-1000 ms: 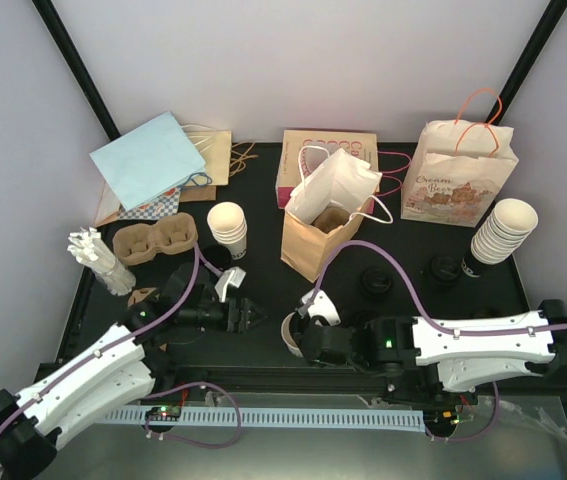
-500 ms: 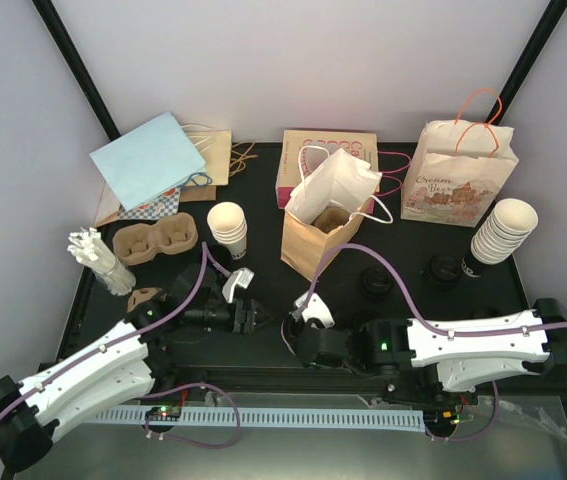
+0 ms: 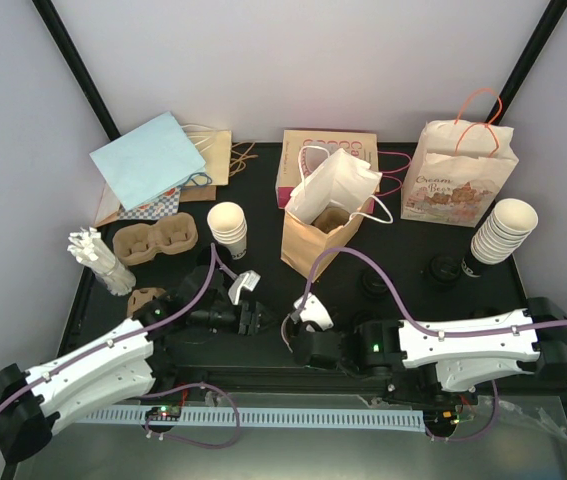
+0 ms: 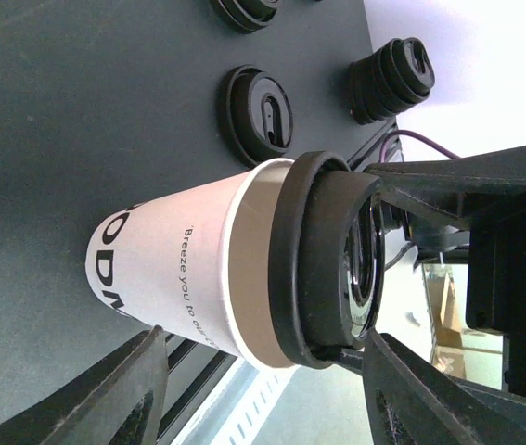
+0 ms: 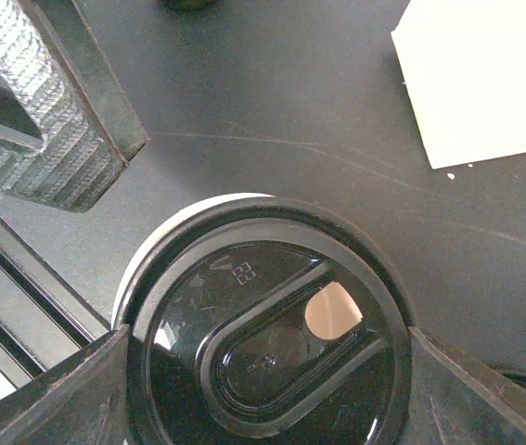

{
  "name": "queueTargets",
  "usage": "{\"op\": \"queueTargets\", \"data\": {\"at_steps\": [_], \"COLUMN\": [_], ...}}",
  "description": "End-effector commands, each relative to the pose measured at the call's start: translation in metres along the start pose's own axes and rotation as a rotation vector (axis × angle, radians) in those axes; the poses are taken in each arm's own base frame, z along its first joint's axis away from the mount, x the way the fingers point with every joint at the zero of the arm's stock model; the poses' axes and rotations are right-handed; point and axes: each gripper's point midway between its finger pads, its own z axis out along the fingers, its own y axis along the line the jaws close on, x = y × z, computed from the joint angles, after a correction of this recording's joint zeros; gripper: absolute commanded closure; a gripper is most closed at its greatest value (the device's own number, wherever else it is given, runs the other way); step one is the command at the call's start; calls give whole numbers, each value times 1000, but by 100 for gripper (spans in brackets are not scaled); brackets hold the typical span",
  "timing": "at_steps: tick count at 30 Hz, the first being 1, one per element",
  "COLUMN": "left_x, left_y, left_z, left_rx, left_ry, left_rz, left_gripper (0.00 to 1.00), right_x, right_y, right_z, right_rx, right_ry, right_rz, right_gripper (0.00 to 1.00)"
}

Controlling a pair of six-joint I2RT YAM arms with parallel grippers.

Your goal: Pack the takeout coffee

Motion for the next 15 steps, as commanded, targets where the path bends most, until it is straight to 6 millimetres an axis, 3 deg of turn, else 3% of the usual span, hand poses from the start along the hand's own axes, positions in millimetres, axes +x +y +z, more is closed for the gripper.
{"op": "queueTargets", "data": {"at_steps": [1, 15], "left_x": [-3, 1], "left_y": [-7, -4], "left_z": [4, 11], "left_rx": [26, 44], "left_ry": [-5, 10], "left_rz": [11, -4], "left_gripper": [42, 49], "right_x": [-2, 0], "right_y": [-2, 8], "right_z": [3, 11], "right_rx": [30, 8], "right_ry": [-21, -12], "right_rz": [-13, -22], "right_gripper": [22, 22]}}
